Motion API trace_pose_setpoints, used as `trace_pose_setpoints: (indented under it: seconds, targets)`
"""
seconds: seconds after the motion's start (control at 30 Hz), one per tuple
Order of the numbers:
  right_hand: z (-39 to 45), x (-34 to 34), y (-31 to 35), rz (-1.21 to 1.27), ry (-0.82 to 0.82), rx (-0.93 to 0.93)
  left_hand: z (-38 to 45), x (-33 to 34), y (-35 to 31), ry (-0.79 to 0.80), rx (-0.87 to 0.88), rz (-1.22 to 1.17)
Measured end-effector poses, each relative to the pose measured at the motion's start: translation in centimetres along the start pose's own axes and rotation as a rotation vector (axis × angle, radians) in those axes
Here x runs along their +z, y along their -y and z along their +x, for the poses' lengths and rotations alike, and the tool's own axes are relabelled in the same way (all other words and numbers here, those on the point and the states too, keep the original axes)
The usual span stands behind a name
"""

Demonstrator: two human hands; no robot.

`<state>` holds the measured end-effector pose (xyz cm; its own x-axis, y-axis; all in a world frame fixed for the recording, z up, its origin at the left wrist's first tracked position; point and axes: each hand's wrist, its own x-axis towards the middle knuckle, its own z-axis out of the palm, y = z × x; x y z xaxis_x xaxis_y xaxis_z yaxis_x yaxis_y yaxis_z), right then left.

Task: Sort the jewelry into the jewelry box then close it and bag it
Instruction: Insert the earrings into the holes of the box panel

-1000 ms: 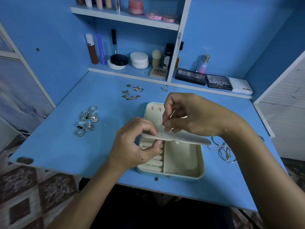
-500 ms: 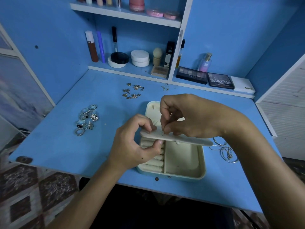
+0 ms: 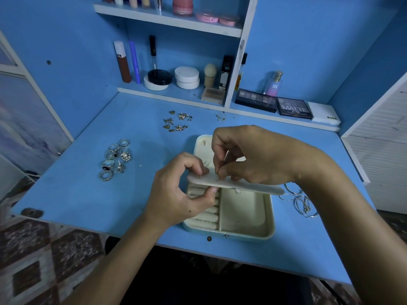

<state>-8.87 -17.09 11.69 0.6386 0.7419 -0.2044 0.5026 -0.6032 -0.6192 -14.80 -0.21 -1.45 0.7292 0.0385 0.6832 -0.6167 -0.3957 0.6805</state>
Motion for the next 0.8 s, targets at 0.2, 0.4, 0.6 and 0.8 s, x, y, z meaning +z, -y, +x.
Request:
trace_pose_setpoints:
  seconds: [0.2,0.4,0.6,0.8]
  targets:
    - [-0.01,-0.03,0.05,-0.017,0.006,-0.011,-0.03,-0.03,-0.05,0.002,-0.002,-0.004]
    - [0.07,0.0,0.14,-0.043,0.01,-0.013,-0.02,-0.01,-0.08,0.001,-0.006,0.0]
    - [0.05,0.03,0.33,-0.073,0.015,-0.012,-0.06,0.03,-0.08,-0.002,-0.01,-0.004]
    - [0.13,0.05,0.61,-0.108,0.027,-0.001,-0.07,0.04,-0.11,-0.008,-0.008,0.01]
